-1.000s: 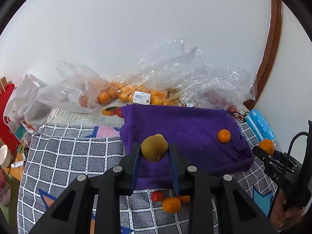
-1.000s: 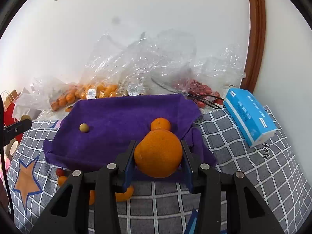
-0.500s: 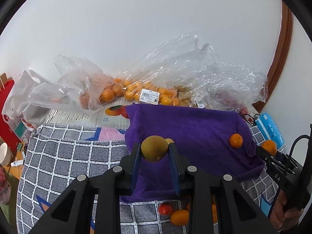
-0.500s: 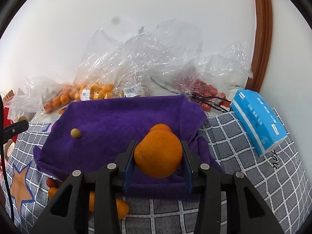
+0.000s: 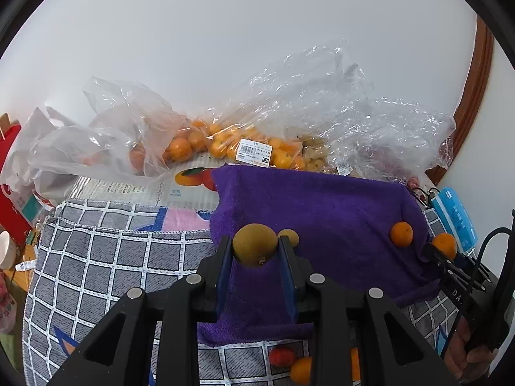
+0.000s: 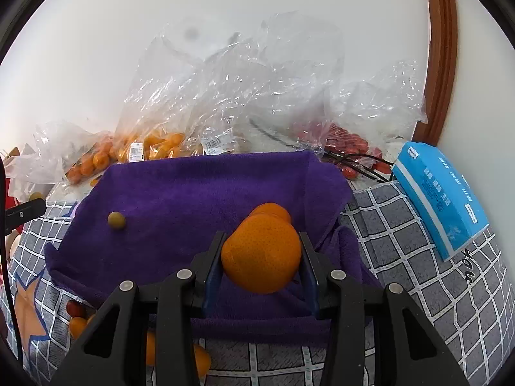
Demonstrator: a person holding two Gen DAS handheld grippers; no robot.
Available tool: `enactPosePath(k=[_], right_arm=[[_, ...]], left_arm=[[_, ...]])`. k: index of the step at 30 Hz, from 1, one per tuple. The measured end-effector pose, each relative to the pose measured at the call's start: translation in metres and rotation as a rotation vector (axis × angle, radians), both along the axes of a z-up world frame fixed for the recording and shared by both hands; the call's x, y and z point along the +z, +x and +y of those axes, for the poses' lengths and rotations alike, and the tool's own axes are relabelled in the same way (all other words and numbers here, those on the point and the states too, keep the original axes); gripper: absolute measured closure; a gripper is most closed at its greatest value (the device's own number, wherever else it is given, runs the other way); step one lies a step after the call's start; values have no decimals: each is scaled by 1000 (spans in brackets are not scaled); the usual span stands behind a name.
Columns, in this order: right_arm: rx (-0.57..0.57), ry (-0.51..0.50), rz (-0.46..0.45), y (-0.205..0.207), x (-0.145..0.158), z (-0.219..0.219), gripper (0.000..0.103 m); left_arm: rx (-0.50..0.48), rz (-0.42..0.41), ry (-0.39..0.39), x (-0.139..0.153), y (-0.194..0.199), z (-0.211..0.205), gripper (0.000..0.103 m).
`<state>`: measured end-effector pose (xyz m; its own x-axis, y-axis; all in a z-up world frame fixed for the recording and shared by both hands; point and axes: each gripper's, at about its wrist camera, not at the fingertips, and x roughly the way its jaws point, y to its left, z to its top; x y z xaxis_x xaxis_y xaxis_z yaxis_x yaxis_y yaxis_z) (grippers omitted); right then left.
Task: Organize fruits
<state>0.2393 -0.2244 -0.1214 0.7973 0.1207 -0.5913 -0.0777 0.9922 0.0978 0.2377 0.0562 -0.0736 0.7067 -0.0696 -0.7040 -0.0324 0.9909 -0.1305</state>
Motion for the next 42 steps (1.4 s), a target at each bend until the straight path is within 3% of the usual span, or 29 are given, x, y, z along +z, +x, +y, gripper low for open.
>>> enactPosePath(k=[42], right_arm=[[31, 3, 97, 26, -40, 5, 60]], left_arm=[[-70, 127, 15, -43, 27, -17, 76]])
